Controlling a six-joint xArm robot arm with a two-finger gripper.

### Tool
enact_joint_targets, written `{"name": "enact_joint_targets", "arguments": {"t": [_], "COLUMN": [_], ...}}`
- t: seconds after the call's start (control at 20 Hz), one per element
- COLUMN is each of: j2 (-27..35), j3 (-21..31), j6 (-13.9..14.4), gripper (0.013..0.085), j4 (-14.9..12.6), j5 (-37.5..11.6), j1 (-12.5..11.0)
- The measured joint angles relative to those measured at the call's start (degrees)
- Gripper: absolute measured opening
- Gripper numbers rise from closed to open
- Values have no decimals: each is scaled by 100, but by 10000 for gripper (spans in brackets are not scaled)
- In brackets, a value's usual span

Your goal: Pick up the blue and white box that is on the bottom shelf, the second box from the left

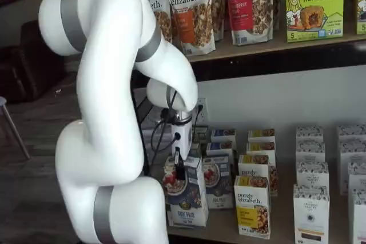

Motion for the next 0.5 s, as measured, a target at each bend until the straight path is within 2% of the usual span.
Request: {"name": "enact_joint_targets", "arguments": {"t": [0.5], "j2": [-954], "j3": [123], "j6": [421], "gripper": [490], "j4": [-411], "j5": [771], "j1": [-21]}}
